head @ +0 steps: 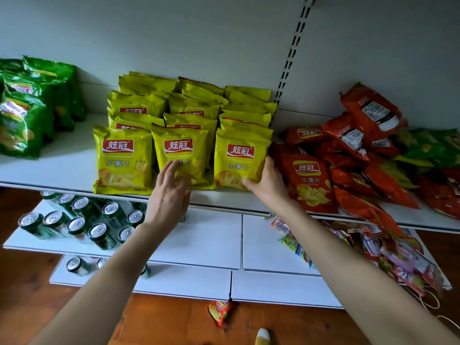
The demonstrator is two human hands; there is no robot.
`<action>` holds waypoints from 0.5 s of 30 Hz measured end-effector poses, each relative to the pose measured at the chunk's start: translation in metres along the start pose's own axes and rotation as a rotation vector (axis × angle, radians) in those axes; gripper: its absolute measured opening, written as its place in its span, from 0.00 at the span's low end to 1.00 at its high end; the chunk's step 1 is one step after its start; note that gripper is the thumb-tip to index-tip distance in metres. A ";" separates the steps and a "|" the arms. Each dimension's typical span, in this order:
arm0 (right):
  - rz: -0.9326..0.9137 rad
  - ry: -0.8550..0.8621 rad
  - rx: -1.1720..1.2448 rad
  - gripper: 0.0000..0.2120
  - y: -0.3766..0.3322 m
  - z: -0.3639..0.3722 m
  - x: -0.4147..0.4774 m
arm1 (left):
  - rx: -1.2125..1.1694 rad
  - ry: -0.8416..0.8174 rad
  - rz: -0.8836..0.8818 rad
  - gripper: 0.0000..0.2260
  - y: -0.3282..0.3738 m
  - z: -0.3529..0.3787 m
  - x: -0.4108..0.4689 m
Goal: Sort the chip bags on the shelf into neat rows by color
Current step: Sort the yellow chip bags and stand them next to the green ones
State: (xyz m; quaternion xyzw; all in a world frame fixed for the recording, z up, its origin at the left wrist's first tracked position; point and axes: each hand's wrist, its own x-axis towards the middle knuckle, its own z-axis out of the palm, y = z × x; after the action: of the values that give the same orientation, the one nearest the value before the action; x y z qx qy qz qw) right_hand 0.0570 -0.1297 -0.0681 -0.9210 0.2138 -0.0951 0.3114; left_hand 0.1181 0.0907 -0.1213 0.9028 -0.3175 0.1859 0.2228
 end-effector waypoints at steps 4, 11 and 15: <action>-0.021 -0.010 0.013 0.34 0.002 -0.002 -0.004 | 0.007 0.004 -0.010 0.14 -0.001 0.000 -0.003; -0.015 -0.040 0.010 0.39 0.004 -0.006 -0.012 | 0.067 0.005 0.012 0.15 0.004 -0.001 -0.007; -0.015 -0.033 -0.001 0.35 0.007 -0.012 -0.017 | 0.103 0.050 0.054 0.10 0.015 -0.003 -0.012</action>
State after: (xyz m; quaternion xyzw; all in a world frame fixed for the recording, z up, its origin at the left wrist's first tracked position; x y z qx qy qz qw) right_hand 0.0360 -0.1328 -0.0637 -0.9241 0.2019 -0.0822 0.3139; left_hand 0.0985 0.0873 -0.1207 0.8993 -0.3261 0.2304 0.1786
